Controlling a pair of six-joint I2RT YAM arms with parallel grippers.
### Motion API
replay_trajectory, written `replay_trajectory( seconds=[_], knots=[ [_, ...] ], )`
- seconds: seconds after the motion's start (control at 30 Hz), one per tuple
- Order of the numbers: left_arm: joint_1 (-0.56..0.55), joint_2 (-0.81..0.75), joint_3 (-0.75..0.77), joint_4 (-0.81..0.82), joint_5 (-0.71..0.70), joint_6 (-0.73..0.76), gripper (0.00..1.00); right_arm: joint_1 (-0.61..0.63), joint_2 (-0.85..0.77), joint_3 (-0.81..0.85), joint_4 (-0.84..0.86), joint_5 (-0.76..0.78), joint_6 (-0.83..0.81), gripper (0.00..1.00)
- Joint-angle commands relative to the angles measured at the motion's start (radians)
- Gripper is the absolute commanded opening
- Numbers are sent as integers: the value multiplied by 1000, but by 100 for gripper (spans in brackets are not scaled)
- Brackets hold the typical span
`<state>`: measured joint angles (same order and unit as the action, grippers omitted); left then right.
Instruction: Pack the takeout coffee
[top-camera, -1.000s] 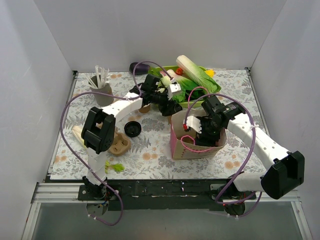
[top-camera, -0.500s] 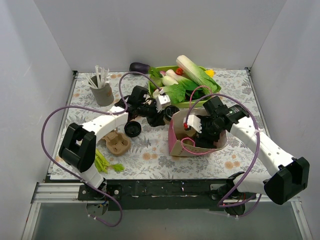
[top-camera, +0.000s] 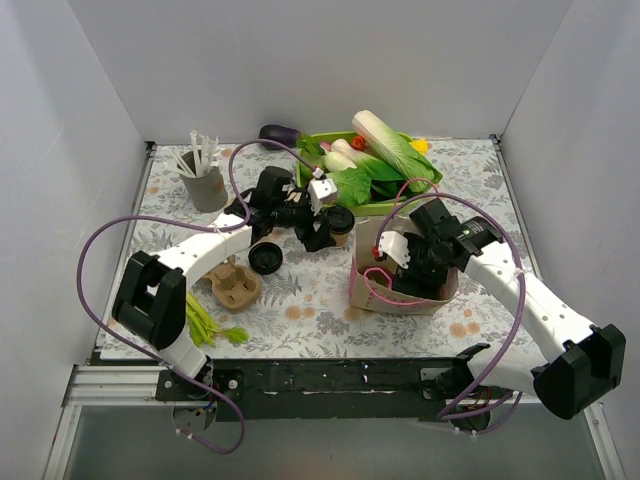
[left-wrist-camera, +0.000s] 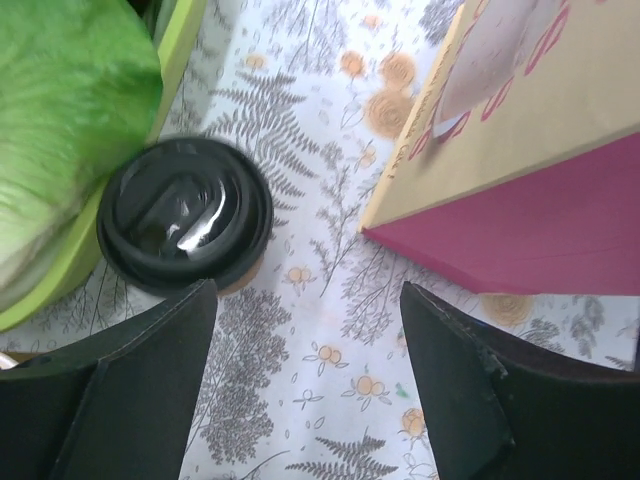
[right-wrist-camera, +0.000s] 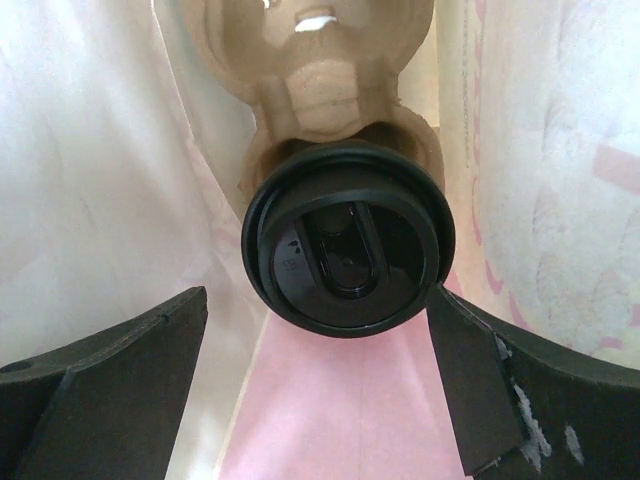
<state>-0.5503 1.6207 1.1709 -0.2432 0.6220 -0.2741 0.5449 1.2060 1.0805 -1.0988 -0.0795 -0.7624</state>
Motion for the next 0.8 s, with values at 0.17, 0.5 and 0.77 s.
replay_trajectory(
  seconds=[0.17,0.5,0.77],
  knots=[
    [13,-185,139,212,287,-328,78,0,-83,-28,25,-8,-21,98],
    [-51,37,338,200,376,-482,78,1,-108,-54,28,-81,-29,98],
    [-96,91,358,194,407,-514,76,1,-125,-41,43,-88,-46,98]
  ],
)
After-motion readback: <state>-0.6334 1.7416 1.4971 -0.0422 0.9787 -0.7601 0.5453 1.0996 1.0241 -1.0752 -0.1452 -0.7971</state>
